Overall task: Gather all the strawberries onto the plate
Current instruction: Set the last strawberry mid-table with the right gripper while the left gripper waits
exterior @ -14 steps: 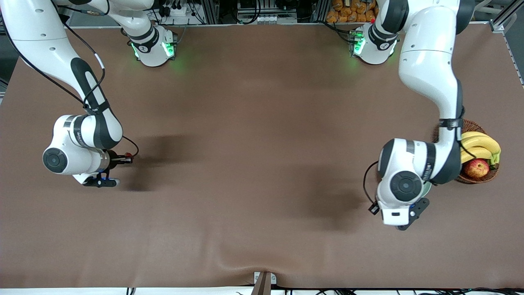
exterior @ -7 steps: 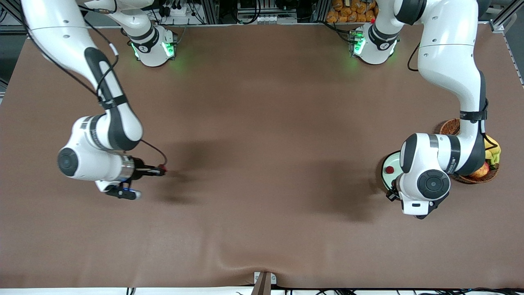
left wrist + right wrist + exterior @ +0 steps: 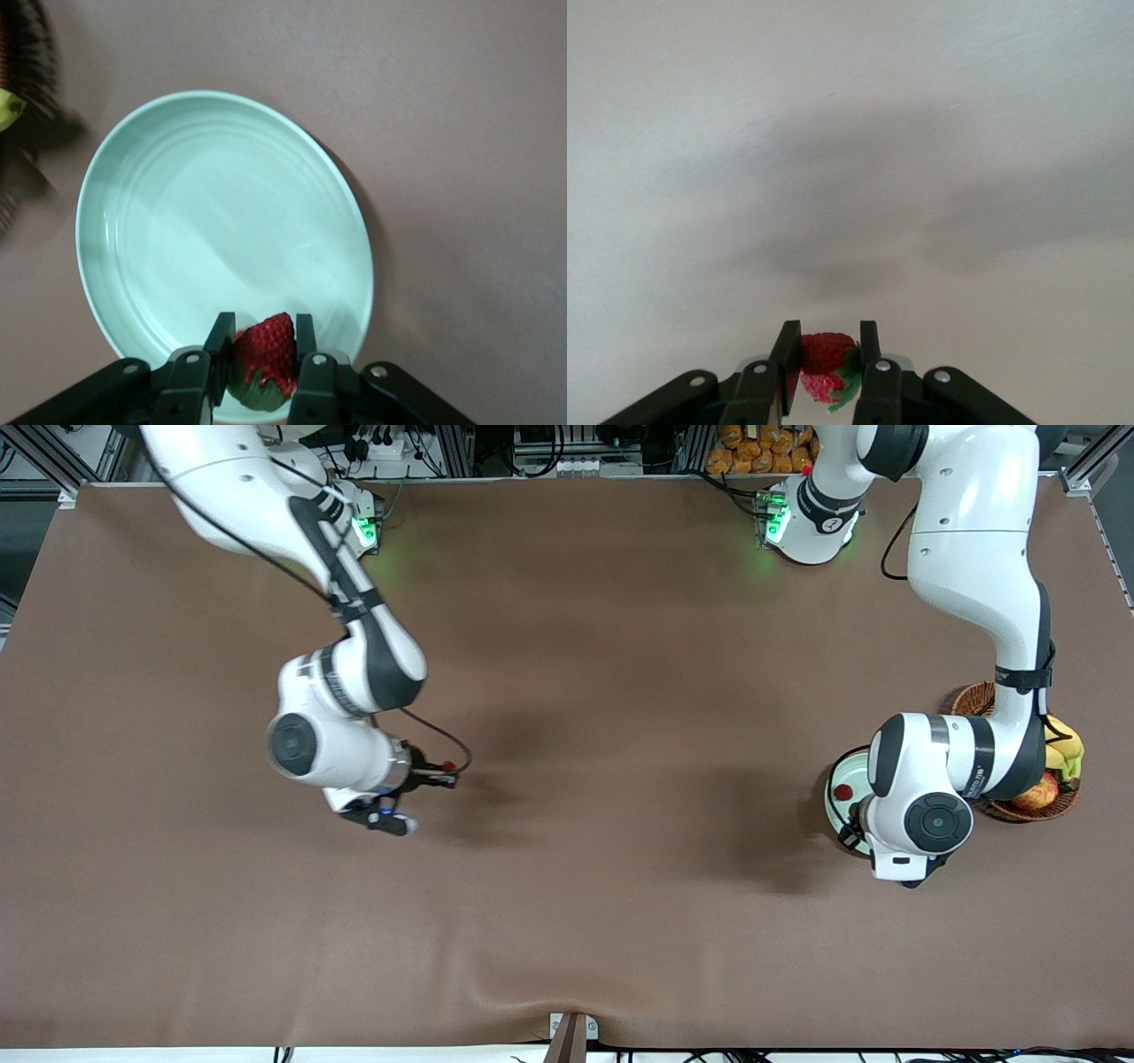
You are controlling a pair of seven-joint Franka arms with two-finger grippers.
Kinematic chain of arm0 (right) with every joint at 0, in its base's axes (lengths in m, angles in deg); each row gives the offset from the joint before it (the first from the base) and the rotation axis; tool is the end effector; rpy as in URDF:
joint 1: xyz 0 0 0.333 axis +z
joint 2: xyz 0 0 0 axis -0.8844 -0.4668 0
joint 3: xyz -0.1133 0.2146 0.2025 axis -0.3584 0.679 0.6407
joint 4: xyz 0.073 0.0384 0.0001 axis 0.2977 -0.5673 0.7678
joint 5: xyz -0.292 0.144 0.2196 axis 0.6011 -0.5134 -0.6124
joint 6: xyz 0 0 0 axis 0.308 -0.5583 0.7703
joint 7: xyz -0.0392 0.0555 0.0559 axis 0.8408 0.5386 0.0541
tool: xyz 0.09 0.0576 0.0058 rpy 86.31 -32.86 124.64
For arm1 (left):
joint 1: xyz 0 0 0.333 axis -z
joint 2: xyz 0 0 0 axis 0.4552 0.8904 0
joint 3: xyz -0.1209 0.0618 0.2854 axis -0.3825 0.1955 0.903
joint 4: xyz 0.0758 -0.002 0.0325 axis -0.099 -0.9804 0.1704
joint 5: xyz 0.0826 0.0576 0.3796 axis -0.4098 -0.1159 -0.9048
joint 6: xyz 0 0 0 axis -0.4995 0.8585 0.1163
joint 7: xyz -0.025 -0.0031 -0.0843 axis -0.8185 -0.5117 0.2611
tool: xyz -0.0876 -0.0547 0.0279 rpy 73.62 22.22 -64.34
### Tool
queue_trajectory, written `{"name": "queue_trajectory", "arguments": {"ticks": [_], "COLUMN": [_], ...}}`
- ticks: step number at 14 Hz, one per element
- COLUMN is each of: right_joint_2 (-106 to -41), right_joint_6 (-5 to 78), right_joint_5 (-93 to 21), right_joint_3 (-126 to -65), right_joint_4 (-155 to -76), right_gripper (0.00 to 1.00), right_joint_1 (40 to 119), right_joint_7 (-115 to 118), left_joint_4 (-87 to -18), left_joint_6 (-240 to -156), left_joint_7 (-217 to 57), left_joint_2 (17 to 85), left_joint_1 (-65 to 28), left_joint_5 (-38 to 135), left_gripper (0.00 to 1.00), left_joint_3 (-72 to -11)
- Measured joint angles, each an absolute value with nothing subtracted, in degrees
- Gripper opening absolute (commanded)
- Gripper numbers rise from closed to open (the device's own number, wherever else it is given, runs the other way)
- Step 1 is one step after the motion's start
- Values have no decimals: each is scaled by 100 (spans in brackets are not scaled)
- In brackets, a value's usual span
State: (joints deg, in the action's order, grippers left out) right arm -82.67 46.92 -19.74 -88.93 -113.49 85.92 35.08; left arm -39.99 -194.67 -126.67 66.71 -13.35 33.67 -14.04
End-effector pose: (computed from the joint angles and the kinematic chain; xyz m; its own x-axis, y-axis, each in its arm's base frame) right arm 0.6062 0.2916 0.2674 0.9431 -0.2551 -0.2132 -0.2984 -0.9323 -0.2043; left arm 0.6802 -0.0617 0.2241 0.7203 0.6936 -0.0018 0.6594 -0.6856 -0.3086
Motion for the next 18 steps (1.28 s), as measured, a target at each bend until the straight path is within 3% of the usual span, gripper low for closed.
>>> {"name": "queue_trajectory", "arguments": {"ticks": [7, 8, 9, 10, 13, 14, 15, 16, 18], "right_joint_2": [-8918, -8949, -8971, -8986, -9028, -9042, -9049, -9052, -9053], "right_joint_6": [5609, 5611, 5611, 5611, 5611, 5611, 5611, 5611, 5611], "right_joint_5": [-2021, -2021, -2021, -2023, -2036, -2038, -2039, -2041, -2043], "right_joint_3": [-8899, -8899, -8899, -8899, -8901, -8902, -8905, -8915, -8960], "right_joint_4": [-11321, -11296, -11271, -11254, -11218, -11201, -11187, -11175, -11100], "right_gripper": [15, 18, 23, 30, 64, 84, 93, 100, 100], "right_joint_1": [9535, 9584, 9616, 9635, 9643, 9643, 9643, 9642, 9627], "right_joint_7": [3647, 3648, 3648, 3649, 3650, 3651, 3652, 3655, 3655], "left_joint_4": [-4069, -4098, -4130, -4160, -4187, -4186, -4186, -4182, -4172], "left_joint_6": [-19708, -19708, -19709, -19711, -19713, -19713, -19715, -19723, -19742], "left_joint_7": [-12469, -12460, -12459, -12459, -12456, -12455, -12454, -12452, -12446], "left_joint_2": [6670, 6670, 6670, 6670, 6669, 6657, 6628, 6585, 6447], "left_joint_1": [-1698, -1720, -1726, -1727, -1721, -1717, -1713, -1708, -1655], "left_joint_5": [3366, 3366, 3366, 3366, 3366, 3366, 3366, 3365, 3365], "left_gripper": [0, 39, 99, 100, 100, 100, 100, 100, 100], "left_joint_3": [-1407, -1407, -1408, -1408, -1424, -1429, -1438, -1455, -1539]}}
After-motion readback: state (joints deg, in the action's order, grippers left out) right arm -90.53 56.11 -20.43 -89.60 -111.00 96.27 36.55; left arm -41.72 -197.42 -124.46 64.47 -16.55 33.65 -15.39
